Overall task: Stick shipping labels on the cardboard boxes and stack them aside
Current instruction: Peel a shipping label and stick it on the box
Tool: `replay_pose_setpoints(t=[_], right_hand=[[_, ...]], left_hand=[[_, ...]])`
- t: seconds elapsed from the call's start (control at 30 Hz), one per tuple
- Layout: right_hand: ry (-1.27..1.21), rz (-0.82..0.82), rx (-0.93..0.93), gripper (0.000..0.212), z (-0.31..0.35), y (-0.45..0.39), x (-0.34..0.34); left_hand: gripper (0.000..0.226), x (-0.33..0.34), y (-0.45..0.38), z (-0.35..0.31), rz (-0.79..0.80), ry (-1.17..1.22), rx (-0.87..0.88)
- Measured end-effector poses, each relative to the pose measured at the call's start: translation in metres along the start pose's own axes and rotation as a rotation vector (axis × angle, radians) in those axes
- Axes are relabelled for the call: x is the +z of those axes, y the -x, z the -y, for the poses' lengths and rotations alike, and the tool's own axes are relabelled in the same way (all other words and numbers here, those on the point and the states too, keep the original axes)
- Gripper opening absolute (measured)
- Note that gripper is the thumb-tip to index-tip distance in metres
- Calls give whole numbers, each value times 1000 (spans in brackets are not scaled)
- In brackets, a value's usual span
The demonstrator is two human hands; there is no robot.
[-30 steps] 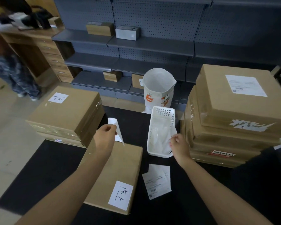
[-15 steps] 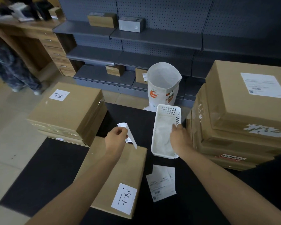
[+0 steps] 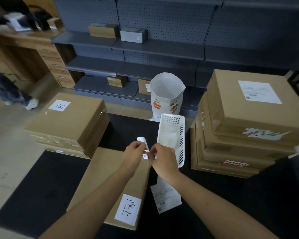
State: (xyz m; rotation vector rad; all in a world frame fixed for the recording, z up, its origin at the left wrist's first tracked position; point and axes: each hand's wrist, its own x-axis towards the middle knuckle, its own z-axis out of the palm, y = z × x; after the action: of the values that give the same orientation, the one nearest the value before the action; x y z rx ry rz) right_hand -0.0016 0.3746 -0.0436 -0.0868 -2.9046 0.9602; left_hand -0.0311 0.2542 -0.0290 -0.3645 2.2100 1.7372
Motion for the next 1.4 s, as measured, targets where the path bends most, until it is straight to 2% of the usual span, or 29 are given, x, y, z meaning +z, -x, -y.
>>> replay_pose_setpoints(t=[0.1, 0.2, 0.4, 0.6, 0.8, 0.9, 1.03, 1.13, 1.4], right_hand=[[-77, -82, 124, 15, -5, 4, -6], [-176, -154, 290, 15, -11, 5, -15], [-495, -173, 558, 18, -16, 11, -21], [-564, -63, 605, 22, -10, 25, 2], [-523, -8, 646, 25, 7, 30, 21], [-501, -20, 664, 25, 20, 25, 32], [-473, -48, 694, 35, 46, 24, 60], [-435, -21, 755, 20, 70, 27, 84], [-391, -54, 852, 22, 106, 36, 117]], left_hand=[[17, -1, 9, -1, 69, 16, 10], [17, -5, 17, -2, 83, -64, 86], [9, -23, 27, 2, -22, -536, 309], [21, -45, 35, 13, -52, -943, 480], [26, -79, 23, 23, -56, -1147, 585], [29, -102, 10, 27, -24, -1216, 609], [32, -139, -8, 35, 48, -1253, 623], [33, -169, -21, 42, 117, -1272, 632], [30, -215, -29, 65, 220, -1298, 669]])
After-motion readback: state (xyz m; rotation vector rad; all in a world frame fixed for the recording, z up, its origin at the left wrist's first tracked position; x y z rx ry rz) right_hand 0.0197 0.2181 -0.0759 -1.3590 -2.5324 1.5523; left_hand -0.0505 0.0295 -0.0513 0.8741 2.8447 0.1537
